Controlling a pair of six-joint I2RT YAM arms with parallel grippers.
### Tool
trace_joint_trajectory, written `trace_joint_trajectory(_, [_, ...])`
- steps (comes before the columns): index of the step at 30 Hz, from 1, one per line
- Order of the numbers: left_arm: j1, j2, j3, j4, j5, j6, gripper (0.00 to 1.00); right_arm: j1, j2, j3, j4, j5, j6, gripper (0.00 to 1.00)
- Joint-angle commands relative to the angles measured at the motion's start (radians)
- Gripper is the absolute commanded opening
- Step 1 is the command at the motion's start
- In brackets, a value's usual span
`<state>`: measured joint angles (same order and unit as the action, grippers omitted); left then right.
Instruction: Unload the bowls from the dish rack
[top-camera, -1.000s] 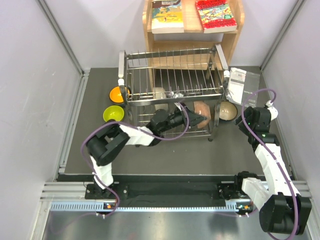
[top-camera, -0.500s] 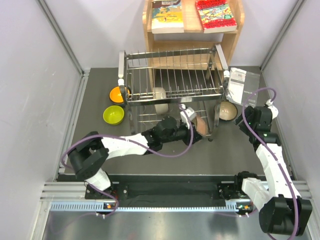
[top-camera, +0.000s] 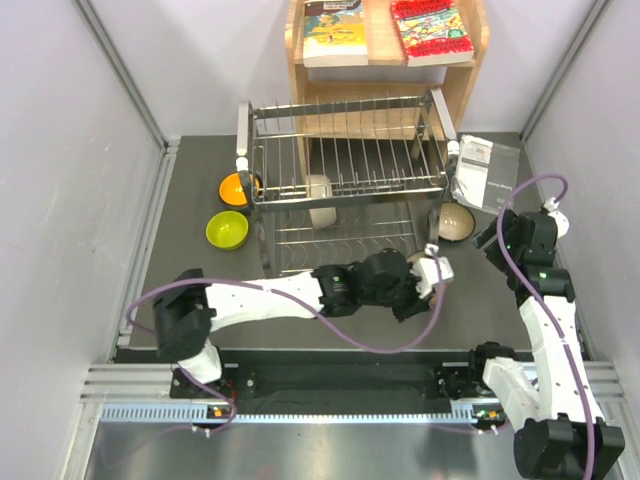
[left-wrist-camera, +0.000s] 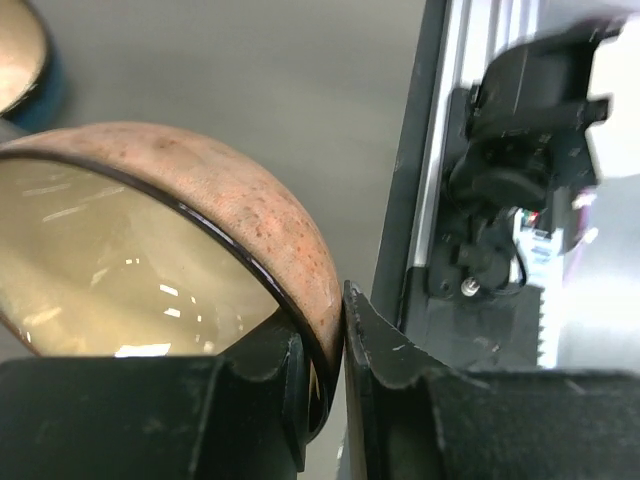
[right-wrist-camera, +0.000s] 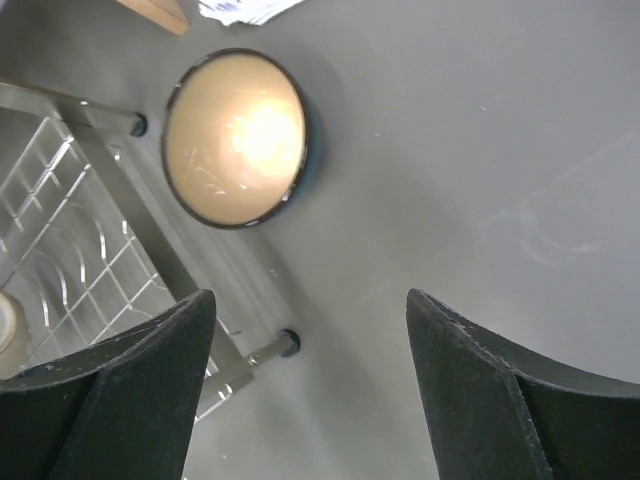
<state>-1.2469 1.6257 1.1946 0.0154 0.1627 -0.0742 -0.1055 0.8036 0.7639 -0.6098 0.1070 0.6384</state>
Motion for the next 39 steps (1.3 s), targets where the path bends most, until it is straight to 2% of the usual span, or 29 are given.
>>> trace_joint_trajectory(1, [-0.054, 0.127, 0.208, -0.118, -0.040, 0.151, 0.00, -0.033, -0.030, 0.060, -0.087, 0.022, -0.016, 0.76])
trace_joint_trajectory(4, [-0.111, 0.246, 0.328, -0.208, -0.078, 0.204, 0.00, -0.034, -0.050, 0.090, -0.139, 0.036, -0.010, 0.76])
trace_joint_trajectory(7, [-0.143, 0.333, 0.399, -0.232, -0.104, 0.234, 0.00, -0.036, -0.053, 0.113, -0.160, 0.036, -0.002, 0.76])
trace_joint_trajectory(12, [-0.149, 0.442, 0.473, -0.275, -0.153, 0.272, 0.00, -0.037, -0.079, 0.101, -0.179, 0.065, -0.014, 0.76])
trace_joint_trajectory(14, [-0.148, 0.480, 0.546, -0.322, -0.198, 0.284, 0.00, -0.037, -0.086, 0.080, -0.179, 0.071, -0.028, 0.78])
trace_joint_trajectory(18, [-0.148, 0.569, 0.634, -0.336, -0.253, 0.319, 0.00, -0.042, -0.086, 0.048, -0.199, 0.080, -0.045, 0.83])
trace_joint_trajectory(28, [-0.131, 0.715, 0.809, -0.350, -0.373, 0.433, 0.00, -0.043, -0.087, 0.020, -0.194, 0.138, -0.036, 0.87])
trace_joint_trajectory(31, [-0.114, 0.744, 0.833, -0.344, -0.376, 0.430, 0.07, -0.046, -0.070, 0.006, -0.173, 0.141, -0.031, 0.87])
trace_joint_trajectory(33, [-0.108, 0.750, 0.833, -0.301, -0.397, 0.422, 0.20, -0.049, -0.061, -0.006, -0.145, 0.163, -0.022, 0.87])
trace_joint_trajectory(35, [-0.103, 0.754, 0.833, -0.275, -0.407, 0.422, 0.22, -0.059, -0.055, -0.028, -0.125, 0.172, -0.017, 0.87])
trace_joint_trajectory(38, [-0.097, 0.757, 0.832, -0.258, -0.430, 0.445, 0.34, -0.071, -0.037, -0.035, -0.105, 0.161, -0.023, 0.87])
trace_joint_trajectory(39, [-0.095, 0.761, 0.832, -0.256, -0.449, 0.455, 0.41, -0.072, -0.029, -0.037, -0.100, 0.160, -0.023, 0.87])
